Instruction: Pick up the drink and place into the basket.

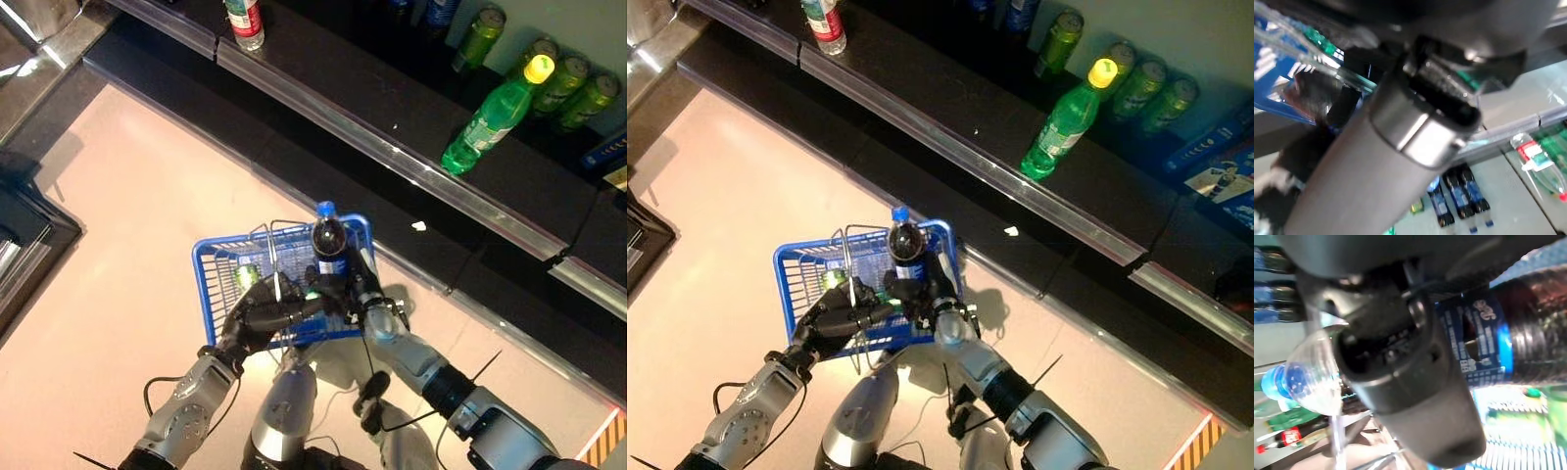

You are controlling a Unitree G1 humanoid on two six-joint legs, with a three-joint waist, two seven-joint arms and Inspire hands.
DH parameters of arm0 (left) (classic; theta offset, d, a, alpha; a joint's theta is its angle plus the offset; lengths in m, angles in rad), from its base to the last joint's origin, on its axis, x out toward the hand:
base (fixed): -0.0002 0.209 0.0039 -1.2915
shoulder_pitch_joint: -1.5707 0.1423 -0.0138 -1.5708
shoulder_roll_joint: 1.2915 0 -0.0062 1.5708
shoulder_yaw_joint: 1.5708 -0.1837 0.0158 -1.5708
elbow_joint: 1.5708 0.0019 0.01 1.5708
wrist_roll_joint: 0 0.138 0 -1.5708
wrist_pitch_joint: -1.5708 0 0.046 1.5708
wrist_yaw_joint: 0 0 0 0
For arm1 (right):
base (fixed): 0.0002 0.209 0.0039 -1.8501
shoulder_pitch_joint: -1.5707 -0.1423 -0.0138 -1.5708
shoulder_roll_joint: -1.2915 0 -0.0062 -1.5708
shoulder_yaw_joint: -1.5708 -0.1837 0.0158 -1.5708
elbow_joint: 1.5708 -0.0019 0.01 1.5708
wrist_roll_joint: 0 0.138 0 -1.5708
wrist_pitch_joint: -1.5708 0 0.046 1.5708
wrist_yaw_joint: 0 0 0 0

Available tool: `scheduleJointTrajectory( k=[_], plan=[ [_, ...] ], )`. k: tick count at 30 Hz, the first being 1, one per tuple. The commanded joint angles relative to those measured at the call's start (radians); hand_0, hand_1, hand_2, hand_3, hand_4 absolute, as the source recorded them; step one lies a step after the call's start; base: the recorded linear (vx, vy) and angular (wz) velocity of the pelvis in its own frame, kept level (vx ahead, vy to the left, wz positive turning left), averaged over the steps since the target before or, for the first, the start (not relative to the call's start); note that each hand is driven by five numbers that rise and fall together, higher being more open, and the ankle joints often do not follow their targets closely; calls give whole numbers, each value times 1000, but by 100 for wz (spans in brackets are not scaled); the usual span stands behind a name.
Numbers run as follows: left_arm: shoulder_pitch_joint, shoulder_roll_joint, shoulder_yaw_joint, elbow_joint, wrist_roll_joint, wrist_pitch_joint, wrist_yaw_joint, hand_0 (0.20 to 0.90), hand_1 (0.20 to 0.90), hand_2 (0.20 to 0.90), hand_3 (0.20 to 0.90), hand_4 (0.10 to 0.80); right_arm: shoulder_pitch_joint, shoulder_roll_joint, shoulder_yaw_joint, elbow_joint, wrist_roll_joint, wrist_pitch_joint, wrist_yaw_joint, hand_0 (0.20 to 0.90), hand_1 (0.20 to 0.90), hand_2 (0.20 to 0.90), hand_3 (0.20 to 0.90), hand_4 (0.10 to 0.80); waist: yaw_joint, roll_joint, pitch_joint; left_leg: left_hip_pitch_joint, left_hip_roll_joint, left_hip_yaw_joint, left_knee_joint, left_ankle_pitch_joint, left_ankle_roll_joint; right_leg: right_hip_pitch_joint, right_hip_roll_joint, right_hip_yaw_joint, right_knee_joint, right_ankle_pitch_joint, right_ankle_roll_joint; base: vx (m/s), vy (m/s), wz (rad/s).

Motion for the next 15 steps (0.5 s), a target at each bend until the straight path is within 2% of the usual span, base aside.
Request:
scheduleJointTrajectory(
  k=[1,7,11,15],
  plan=[
    [-221,-43,11,-498,-9,-178,-271,300,300,300,200,100,-183,90,37,-39,-28,-143,-11,300,300,300,200,100,-14,25,-73,-35,-62,-5,119,-19,58,55,-5,-8,21,35,-63,36,8,2],
    [-246,-24,43,-507,-39,-154,-268,300,300,300,200,100,-198,102,-6,247,62,-171,18,300,300,300,200,100,6,44,-67,-54,-70,-16,119,-15,57,35,-19,-23,31,39,-60,10,-1,6],
    [-251,-21,48,-520,-51,-141,-279,300,300,300,200,100,-186,115,-16,347,75,-142,56,300,300,300,200,100,12,47,-53,-69,-74,-20,121,-14,60,16,-23,-21,35,46,-55,-15,-23,11],
    [-260,-16,45,-531,-45,-134,-284,300,300,300,200,100,-185,129,-47,464,229,-146,118,300,300,300,200,100,18,48,-39,-76,-73,-19,119,-11,61,6,-23,-20,37,52,-54,-12,-15,1]
  ],
)
